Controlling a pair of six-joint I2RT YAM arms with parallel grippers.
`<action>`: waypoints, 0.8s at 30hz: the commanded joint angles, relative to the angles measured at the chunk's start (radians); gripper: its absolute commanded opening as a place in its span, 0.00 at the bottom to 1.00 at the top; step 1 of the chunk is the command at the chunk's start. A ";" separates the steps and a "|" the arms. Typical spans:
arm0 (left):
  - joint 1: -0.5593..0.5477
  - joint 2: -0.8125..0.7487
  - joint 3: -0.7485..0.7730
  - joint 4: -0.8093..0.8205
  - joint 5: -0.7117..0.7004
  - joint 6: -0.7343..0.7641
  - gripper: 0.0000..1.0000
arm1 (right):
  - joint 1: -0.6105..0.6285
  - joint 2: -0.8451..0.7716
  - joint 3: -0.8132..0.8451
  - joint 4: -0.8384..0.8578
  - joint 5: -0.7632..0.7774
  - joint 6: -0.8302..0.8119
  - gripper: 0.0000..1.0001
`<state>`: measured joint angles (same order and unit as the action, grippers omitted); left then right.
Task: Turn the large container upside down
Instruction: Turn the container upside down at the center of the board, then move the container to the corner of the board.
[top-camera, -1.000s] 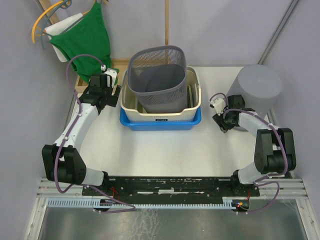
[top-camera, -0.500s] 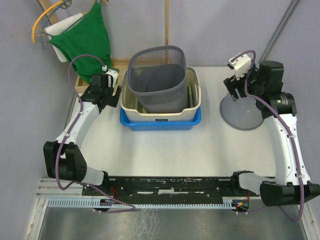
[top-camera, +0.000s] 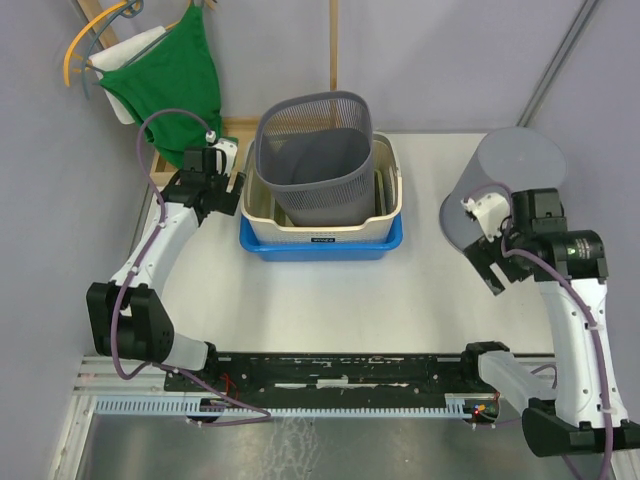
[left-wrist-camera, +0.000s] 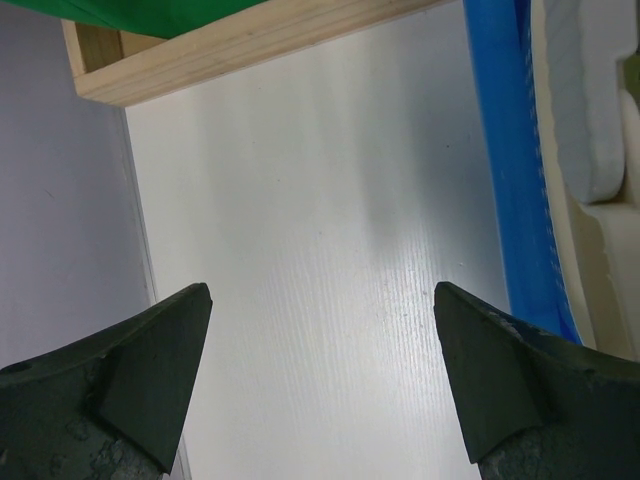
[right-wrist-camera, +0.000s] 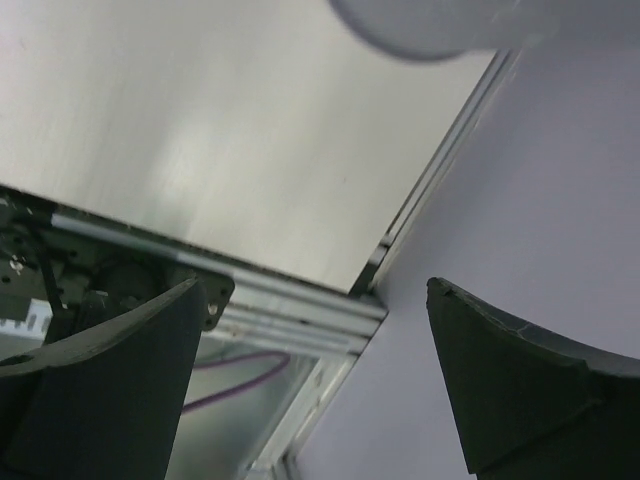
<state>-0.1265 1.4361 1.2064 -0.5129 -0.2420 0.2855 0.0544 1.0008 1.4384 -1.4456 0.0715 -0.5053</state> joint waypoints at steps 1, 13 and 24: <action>0.000 0.006 0.059 0.001 0.041 -0.002 0.99 | -0.004 -0.067 -0.227 0.082 0.212 0.047 1.00; 0.000 -0.030 -0.008 0.026 0.010 0.019 0.99 | -0.147 0.329 -0.532 0.731 0.047 -0.021 0.97; 0.001 0.002 -0.015 0.053 -0.028 0.024 0.99 | -0.195 0.712 -0.360 1.074 0.055 -0.064 0.97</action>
<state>-0.1230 1.4334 1.1831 -0.5064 -0.2619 0.2859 -0.1272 1.6104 0.9459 -0.5522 0.1341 -0.5587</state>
